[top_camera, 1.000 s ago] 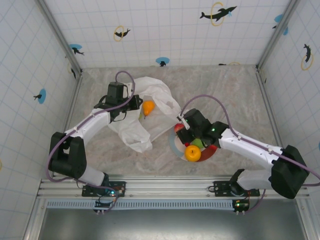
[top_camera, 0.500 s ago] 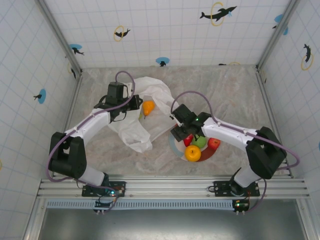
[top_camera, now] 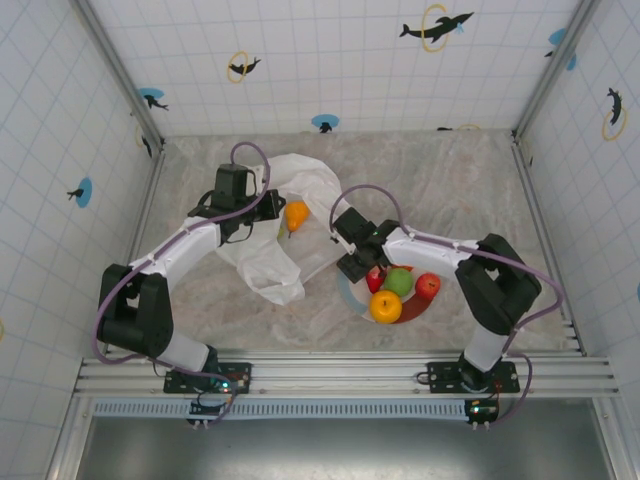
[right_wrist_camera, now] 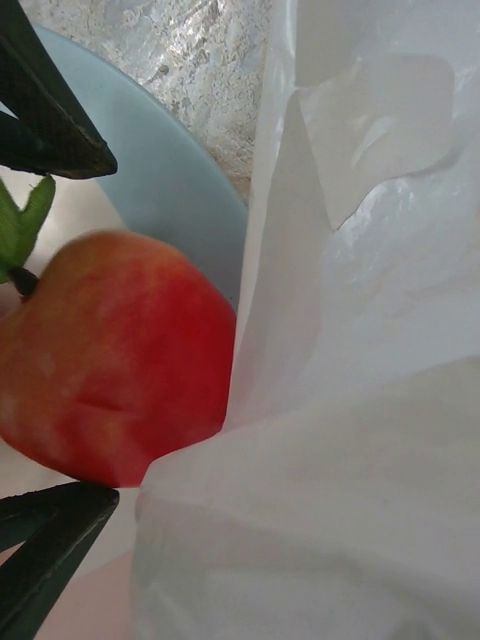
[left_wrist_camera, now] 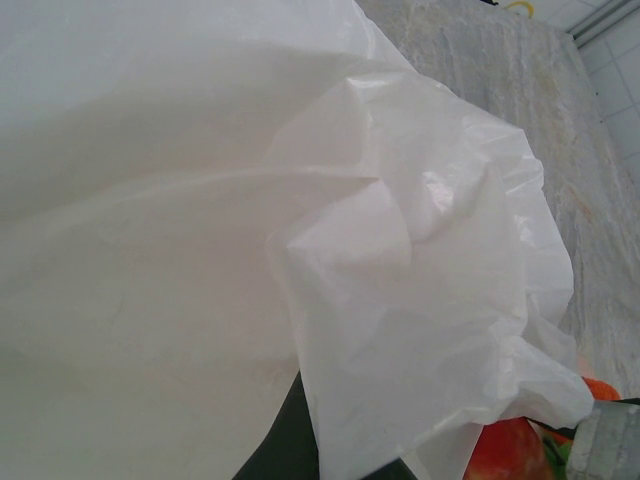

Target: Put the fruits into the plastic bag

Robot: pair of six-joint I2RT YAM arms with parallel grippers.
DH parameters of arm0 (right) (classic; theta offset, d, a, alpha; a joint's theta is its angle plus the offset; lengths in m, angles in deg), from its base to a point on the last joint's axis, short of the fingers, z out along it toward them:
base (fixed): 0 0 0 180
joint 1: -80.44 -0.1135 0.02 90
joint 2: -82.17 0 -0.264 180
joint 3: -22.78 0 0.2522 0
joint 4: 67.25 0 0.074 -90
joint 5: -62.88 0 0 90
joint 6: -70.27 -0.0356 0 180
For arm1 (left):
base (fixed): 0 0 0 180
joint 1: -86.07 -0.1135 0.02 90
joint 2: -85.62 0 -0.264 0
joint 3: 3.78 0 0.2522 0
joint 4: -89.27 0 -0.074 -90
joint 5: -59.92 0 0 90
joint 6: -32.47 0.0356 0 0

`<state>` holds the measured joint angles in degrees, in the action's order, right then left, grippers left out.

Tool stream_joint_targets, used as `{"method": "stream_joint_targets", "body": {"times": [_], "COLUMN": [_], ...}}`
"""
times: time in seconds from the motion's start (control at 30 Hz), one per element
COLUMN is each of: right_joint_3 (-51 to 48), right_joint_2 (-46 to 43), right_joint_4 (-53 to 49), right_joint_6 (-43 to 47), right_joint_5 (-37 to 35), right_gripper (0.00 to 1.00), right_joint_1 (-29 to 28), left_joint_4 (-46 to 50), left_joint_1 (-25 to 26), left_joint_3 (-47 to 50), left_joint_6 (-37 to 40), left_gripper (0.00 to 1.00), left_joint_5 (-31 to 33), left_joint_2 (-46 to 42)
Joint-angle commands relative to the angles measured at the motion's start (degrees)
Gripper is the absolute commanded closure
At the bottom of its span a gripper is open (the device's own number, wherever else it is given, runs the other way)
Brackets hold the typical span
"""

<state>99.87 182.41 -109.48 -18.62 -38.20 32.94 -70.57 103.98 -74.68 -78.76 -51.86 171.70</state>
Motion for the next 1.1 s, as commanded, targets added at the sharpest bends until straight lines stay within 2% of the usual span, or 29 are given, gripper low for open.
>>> {"method": "stream_joint_targets", "body": {"times": [0.0, 0.43, 0.87, 1.07], "right_joint_3": [2.4, 0.6, -4.8, -7.9], "right_joint_2": [1.5, 0.0, -13.9, -19.6], "right_joint_4": [0.7, 2.9, 5.3, 9.8], "right_joint_6": [1.5, 2.1, 0.7, 0.7], "right_joint_5": [0.0, 0.2, 5.0, 12.2], "right_gripper": [0.23, 0.42, 0.45, 0.45], "right_joint_1": [0.2, -0.3, -0.7, -0.8], "left_joint_4": [0.7, 0.7, 0.8, 0.8], "left_joint_1": [-0.1, 0.0, 0.0, 0.0], "left_joint_3": [-1.4, -1.3, -1.3, -1.4], "left_joint_6": [-0.5, -0.4, -0.5, -0.6], "left_gripper": [1.0, 1.0, 1.0, 1.0], "left_joint_5": [0.5, 0.7, 0.7, 0.6], "left_joint_2": [-0.1, -0.1, -0.2, -0.2]}}
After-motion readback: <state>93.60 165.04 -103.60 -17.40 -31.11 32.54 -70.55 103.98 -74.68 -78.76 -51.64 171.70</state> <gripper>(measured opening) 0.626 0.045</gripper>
